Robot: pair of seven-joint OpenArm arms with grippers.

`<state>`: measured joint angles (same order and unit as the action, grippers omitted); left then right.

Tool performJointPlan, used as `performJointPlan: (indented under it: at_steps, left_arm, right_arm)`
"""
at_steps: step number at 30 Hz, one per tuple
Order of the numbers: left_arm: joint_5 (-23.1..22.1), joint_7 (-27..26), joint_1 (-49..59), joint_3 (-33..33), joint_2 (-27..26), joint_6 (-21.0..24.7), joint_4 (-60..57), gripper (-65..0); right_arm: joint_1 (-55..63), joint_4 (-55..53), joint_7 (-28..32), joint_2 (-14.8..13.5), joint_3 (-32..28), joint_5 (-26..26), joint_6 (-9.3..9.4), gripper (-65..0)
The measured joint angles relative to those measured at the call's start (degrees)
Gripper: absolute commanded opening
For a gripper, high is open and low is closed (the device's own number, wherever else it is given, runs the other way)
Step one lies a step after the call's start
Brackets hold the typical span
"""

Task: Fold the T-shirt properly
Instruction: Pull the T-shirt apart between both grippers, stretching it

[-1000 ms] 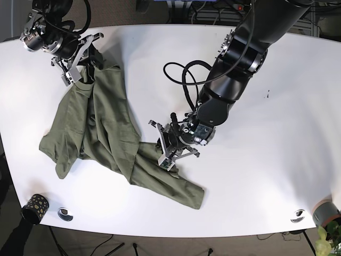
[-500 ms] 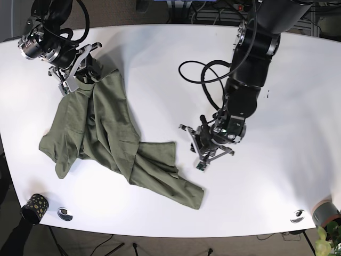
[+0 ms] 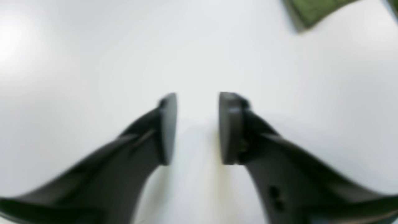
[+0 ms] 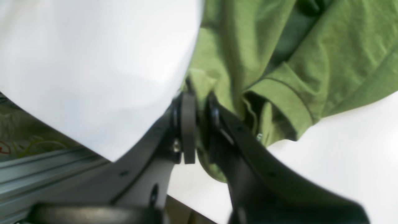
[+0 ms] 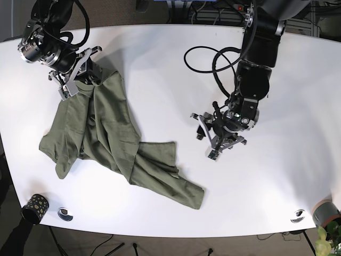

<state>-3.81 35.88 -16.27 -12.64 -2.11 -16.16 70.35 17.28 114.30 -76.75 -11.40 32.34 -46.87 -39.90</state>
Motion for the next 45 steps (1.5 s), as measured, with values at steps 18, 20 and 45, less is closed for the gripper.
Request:
performJointPlan:
  at_steps: [18, 20, 45]
  left_arm:
    - [0.0, -10.38, -15.21, -7.91, 9.22, 0.11, -27.23, -19.7]
    - [-0.17, -11.65, -17.27, -7.96, 10.25, 0.09, -31.3, -19.7]
    - [-0.31, -18.03, -17.97, -2.21, 10.23, -0.09, -37.51, -65.0]
  right_arm:
    - [-0.15, -1.03, 0.17, 0.11, 0.09, -0.28, 0.0, -65.0]
    - [-0.31, -2.14, -0.02, 0.26, 0.09, 0.33, 0.02, -65.0]
    - [-1.27, -2.38, 0.0, 1.84, 0.17, 0.09, 0.0, -65.0]
